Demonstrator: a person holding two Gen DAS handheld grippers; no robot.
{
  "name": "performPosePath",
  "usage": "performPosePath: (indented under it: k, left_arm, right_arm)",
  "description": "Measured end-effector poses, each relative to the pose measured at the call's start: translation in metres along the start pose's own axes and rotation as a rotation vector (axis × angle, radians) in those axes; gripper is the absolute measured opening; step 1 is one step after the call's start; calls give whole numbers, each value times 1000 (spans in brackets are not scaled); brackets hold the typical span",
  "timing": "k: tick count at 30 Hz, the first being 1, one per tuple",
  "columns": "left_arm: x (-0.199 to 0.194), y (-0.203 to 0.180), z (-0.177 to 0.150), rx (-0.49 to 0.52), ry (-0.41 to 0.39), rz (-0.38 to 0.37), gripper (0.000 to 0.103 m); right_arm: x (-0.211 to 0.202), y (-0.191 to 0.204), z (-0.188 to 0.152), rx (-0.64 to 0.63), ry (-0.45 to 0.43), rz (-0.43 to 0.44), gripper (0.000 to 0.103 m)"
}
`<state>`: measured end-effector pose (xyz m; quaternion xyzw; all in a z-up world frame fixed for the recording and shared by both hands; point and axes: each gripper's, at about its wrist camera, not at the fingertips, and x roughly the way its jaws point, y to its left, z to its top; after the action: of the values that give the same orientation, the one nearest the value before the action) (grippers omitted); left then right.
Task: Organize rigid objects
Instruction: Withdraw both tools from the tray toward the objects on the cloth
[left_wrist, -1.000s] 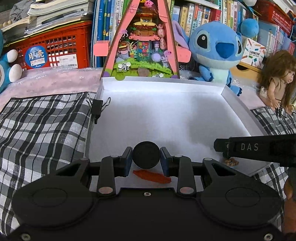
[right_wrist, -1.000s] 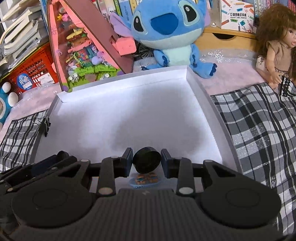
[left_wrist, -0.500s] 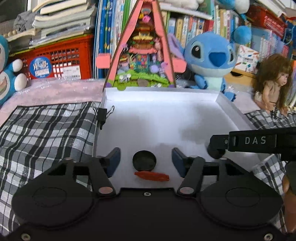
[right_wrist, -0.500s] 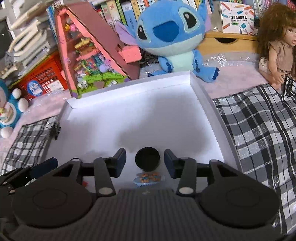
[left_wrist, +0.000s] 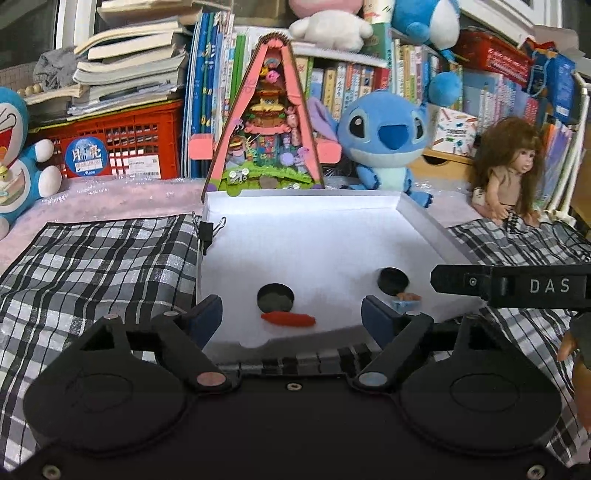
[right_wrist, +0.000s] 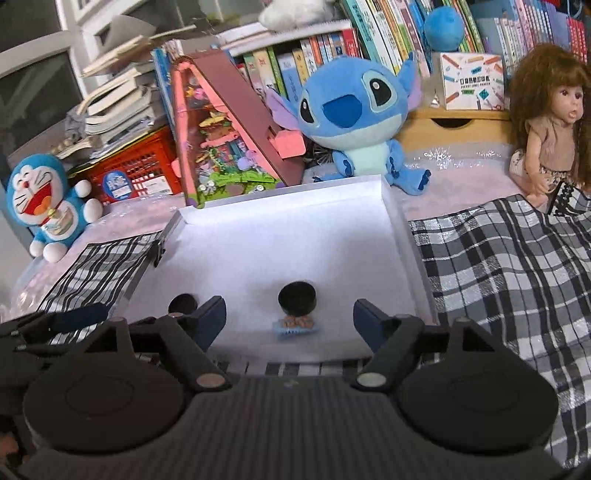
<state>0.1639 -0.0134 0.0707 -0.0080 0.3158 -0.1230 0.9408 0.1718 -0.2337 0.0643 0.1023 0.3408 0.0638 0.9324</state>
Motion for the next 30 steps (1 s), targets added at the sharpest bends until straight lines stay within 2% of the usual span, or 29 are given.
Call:
performPosePath:
  k: [14, 30]
  left_arm:
    - [-48, -20, -41, 44, -45, -58, 84]
    - [-69, -11, -77, 27, -40, -51, 85]
  right_arm:
    - [-51, 4, -44, -89, -111, 44, 93]
    - [-81, 6, -82, -150, -183, 51, 98]
